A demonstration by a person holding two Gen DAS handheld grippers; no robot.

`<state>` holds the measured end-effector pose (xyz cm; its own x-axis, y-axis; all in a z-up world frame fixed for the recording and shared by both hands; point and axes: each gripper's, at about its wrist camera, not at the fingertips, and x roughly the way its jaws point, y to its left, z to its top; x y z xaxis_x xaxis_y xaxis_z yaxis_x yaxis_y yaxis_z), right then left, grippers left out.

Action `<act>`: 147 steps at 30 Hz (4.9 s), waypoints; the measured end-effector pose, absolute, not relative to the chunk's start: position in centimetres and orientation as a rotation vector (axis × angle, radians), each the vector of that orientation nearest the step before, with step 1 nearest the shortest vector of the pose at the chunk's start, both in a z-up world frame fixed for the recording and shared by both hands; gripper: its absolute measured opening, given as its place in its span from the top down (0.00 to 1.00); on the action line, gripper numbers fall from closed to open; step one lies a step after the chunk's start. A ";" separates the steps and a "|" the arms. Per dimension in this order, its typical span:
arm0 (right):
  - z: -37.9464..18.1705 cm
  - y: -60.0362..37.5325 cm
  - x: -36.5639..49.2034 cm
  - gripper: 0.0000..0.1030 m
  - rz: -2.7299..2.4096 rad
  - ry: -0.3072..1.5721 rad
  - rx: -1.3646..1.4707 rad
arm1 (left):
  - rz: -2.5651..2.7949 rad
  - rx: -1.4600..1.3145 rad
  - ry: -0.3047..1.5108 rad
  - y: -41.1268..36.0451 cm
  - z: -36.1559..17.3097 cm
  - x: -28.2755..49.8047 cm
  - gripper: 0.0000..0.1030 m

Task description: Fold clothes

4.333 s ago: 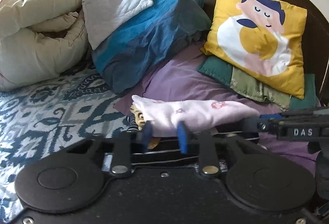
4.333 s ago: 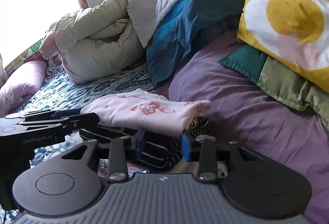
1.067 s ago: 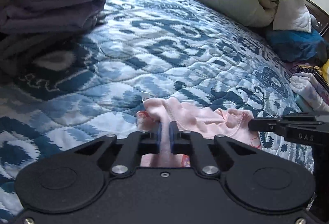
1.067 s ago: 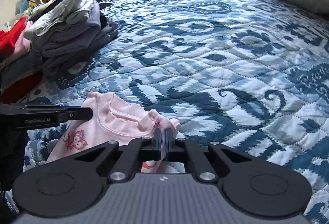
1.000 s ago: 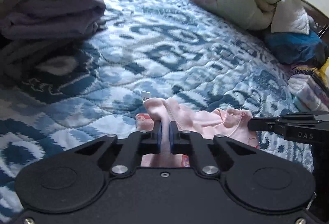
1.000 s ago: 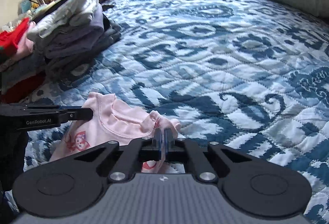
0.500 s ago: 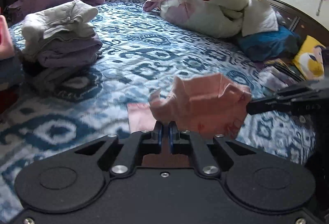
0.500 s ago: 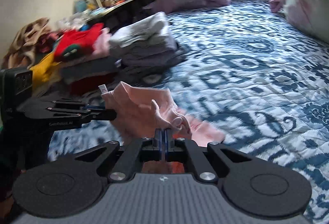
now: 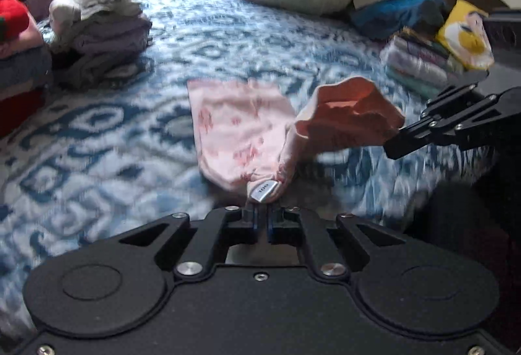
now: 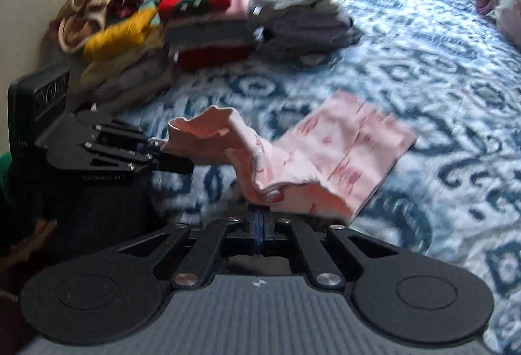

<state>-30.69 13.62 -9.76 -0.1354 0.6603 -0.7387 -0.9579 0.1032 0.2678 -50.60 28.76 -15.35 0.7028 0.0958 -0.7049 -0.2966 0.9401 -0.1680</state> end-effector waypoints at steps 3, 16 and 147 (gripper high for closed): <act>-10.6 13.1 -32.1 0.97 1.475 0.934 -0.487 | 0.182 -0.271 0.819 27.7 -16.6 -52.0 0.97; -11.1 11.0 -34.4 0.87 1.439 0.999 -0.653 | 0.187 -0.237 0.826 27.3 -14.9 -55.0 0.62; -25.1 14.8 -18.5 0.34 1.056 0.780 0.142 | 0.791 -0.131 0.579 47.4 -13.2 -43.1 0.99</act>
<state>-18.47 14.84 -25.14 0.2563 0.8224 -0.5078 -0.7270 0.5102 0.4594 -43.11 47.36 -13.21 0.5577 0.6333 -0.5367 -0.7032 0.7040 0.1000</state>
